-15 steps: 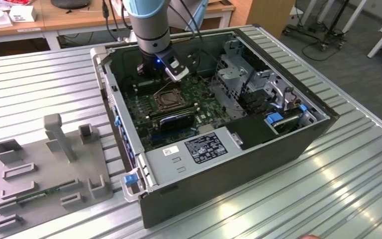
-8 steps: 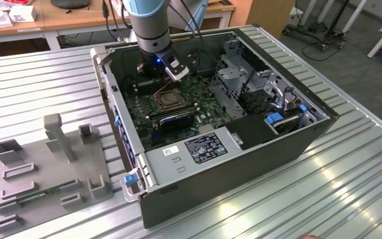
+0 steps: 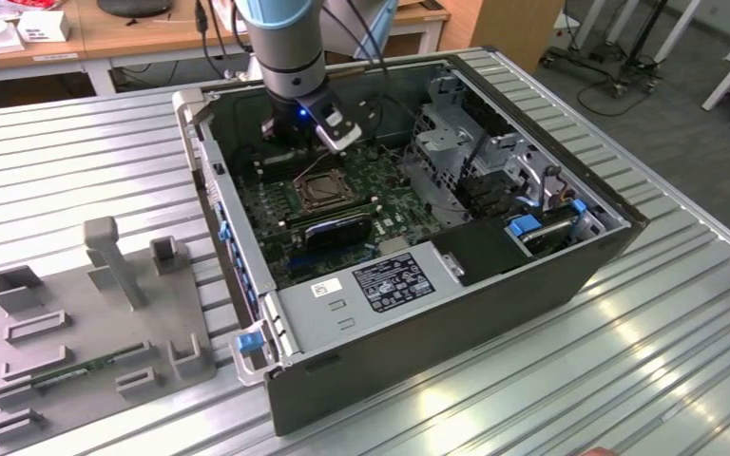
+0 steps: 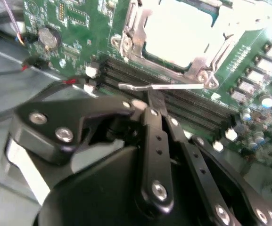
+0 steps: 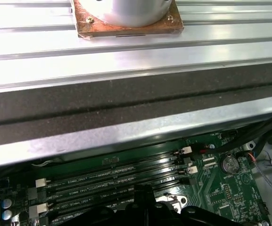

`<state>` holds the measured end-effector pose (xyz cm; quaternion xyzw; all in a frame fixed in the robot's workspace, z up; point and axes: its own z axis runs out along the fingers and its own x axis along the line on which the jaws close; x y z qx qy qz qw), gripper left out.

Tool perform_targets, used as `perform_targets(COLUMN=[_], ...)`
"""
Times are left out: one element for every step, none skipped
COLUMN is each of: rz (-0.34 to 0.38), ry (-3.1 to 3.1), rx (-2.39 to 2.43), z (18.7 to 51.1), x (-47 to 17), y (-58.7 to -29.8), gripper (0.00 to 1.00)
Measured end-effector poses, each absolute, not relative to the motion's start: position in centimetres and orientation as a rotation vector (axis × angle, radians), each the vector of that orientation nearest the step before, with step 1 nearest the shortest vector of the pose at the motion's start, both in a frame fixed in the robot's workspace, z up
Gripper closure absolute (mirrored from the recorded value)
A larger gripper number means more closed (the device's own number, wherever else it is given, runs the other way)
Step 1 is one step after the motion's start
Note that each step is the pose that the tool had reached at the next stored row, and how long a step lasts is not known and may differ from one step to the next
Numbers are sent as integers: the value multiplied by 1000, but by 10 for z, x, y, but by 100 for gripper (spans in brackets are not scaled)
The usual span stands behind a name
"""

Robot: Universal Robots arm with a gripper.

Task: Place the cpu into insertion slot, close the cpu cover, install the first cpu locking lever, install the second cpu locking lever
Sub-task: 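Install the first cpu locking lever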

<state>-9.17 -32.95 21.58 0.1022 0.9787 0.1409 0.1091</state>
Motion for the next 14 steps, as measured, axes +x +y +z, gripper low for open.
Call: perform_targets(rz=[414, 414, 415, 415, 415, 414, 414, 414, 414, 414, 414, 414, 414, 414], ry=[2878, 2878, 2878, 2878, 2878, 2878, 2878, 2878, 2878, 2878, 2878, 2878, 2878, 2878], rx=[300, 300, 300, 300, 300, 300, 301, 300, 300, 300, 300, 300, 300, 300], z=[217, 217, 217, 217, 217, 217, 217, 217, 217, 217, 217, 216, 216, 216], x=[-92, -92, -92, -92, -92, -92, -92, -92, -92, -92, -92, -92, -92, -92], y=[-330, -329, -329, -329, -330, -330, -330, -330, -330, -331, -331, -331, -332, -332], gripper=[89, 89, 89, 89, 89, 89, 89, 89, 89, 89, 89, 89, 89, 89])
